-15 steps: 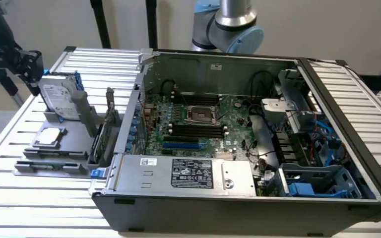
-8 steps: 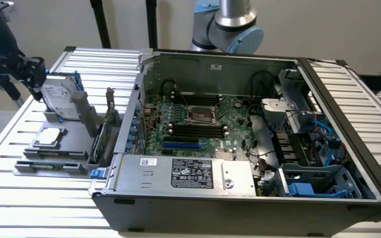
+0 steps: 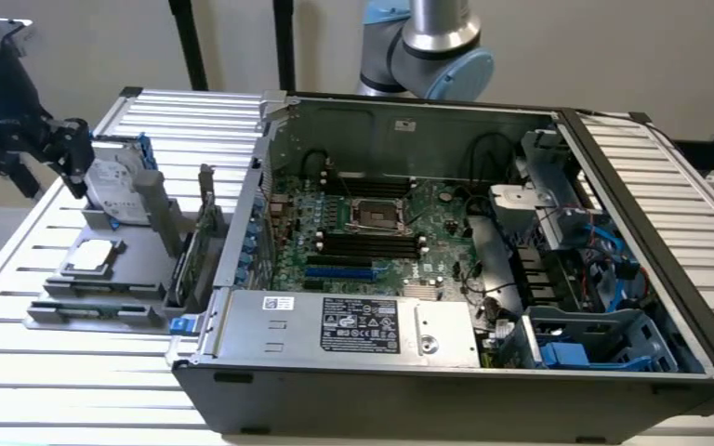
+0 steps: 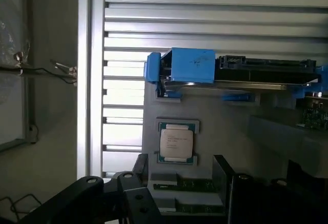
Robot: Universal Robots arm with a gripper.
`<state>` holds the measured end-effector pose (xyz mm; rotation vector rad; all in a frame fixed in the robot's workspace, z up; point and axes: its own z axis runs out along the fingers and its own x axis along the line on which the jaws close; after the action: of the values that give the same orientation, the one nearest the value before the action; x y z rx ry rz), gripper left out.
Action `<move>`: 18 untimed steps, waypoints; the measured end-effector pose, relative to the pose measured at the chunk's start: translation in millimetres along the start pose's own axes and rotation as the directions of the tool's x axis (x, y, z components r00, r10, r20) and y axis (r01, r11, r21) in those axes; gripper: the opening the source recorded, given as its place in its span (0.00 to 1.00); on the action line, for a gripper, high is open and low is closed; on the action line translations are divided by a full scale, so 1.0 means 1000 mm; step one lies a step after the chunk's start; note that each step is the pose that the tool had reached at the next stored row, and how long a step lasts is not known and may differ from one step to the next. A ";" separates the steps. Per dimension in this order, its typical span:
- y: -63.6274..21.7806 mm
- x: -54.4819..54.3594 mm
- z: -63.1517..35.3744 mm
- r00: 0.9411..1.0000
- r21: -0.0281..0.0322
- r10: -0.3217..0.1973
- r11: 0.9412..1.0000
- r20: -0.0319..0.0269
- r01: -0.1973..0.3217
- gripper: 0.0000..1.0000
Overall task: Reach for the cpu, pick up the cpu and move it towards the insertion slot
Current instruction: 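Pick up the cpu and move it towards the insertion slot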
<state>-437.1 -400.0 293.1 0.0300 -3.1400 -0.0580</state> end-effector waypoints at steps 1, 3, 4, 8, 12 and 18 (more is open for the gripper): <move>-0.0003 0.000 0.0017 1.000 0.000 0.000 1.000 0.000 0.000 0.62; -0.0011 0.000 0.0053 1.000 0.000 0.000 1.000 0.000 0.000 0.62; -0.0014 0.000 0.0071 1.000 0.000 0.000 1.000 0.000 0.000 0.62; -0.0028 0.000 0.0143 1.000 0.000 0.000 1.000 0.000 0.000 0.62; -0.0037 0.000 0.0216 1.000 0.000 0.000 1.000 0.000 0.000 0.62; -0.0048 0.000 0.0326 1.000 0.000 0.000 1.000 0.000 0.000 0.62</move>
<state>-437.1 -403.6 260.4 0.0300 -3.1401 -0.0578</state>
